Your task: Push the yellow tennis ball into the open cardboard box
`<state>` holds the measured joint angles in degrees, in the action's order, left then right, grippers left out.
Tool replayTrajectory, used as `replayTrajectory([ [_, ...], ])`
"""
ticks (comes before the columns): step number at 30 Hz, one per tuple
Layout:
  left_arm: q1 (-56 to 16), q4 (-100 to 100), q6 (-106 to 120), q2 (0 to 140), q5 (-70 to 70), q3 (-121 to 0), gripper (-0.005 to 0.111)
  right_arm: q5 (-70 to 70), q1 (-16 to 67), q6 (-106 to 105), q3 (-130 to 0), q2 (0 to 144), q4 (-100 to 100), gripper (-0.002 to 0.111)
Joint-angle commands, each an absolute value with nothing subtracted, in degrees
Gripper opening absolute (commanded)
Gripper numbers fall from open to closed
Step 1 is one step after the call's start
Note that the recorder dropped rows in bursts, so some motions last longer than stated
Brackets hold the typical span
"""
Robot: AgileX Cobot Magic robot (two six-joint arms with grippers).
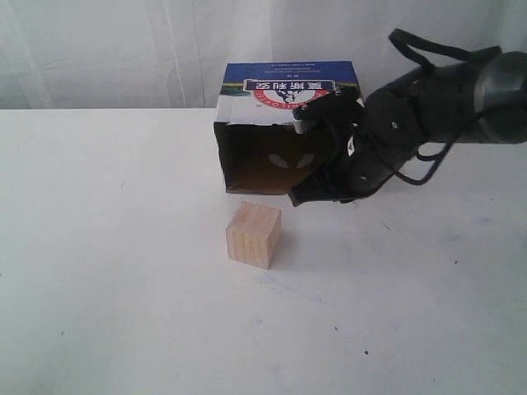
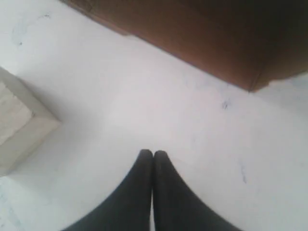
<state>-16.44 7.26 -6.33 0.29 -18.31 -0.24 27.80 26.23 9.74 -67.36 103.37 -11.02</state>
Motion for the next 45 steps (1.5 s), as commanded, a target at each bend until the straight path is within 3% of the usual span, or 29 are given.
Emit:
replayTrajectory([
  [1, -16.7, 7.4, -6.2, 0.0, -19.2, 0.0, 0.000, 25.8, 26.3, 17.3, -60.2, 97.8, -10.0, 0.000],
  [26, -16.7, 7.4, -6.2, 0.0, -19.2, 0.0, 0.000, -12.0, 26.3, 17.2, -24.0, 69.6, -7.1, 0.000],
  [36, -16.7, 7.4, -6.1, 0.0, -19.2, 0.0, 0.000, -12.6, 26.3, 16.4, -13.7, 56.7, -7.1, 0.000],
  [45, -16.7, 7.4, -6.1, 0.0, -19.2, 0.0, 0.000, -1.5, 24.3, 16.8, -6.8, 37.3, -7.1, 0.000],
])
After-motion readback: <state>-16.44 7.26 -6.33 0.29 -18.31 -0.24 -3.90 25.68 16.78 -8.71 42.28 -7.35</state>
